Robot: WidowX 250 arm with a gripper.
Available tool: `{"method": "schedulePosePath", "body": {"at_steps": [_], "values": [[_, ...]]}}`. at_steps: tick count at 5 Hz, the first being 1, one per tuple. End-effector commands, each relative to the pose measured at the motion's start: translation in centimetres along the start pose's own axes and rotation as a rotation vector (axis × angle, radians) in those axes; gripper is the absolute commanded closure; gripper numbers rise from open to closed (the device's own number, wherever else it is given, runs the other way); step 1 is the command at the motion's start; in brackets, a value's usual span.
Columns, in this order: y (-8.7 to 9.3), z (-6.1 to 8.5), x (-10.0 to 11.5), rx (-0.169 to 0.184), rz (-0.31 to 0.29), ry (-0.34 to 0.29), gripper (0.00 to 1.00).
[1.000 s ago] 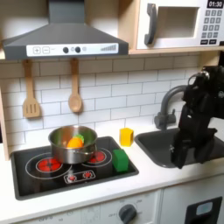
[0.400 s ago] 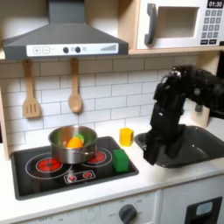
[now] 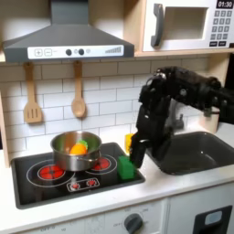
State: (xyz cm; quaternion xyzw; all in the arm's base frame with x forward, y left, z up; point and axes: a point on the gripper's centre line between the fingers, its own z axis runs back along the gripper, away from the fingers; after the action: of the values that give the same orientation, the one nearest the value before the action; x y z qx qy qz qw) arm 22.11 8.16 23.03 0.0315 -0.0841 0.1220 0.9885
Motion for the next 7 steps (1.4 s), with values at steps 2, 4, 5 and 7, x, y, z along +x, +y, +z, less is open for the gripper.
{"method": "schedulePosePath", "body": {"at_steps": [2,4,5,7], "values": [[2.3,-1.1,5.4,0.025,0.016,-0.026,0.00],[3.1,-1.4,9.2,0.026,0.024,-0.056,0.00],[4.1,-1.4,11.4,0.042,0.022,-0.065,0.00],[5.0,-2.2,13.3,0.063,-0.009,-0.058,0.00]]}}
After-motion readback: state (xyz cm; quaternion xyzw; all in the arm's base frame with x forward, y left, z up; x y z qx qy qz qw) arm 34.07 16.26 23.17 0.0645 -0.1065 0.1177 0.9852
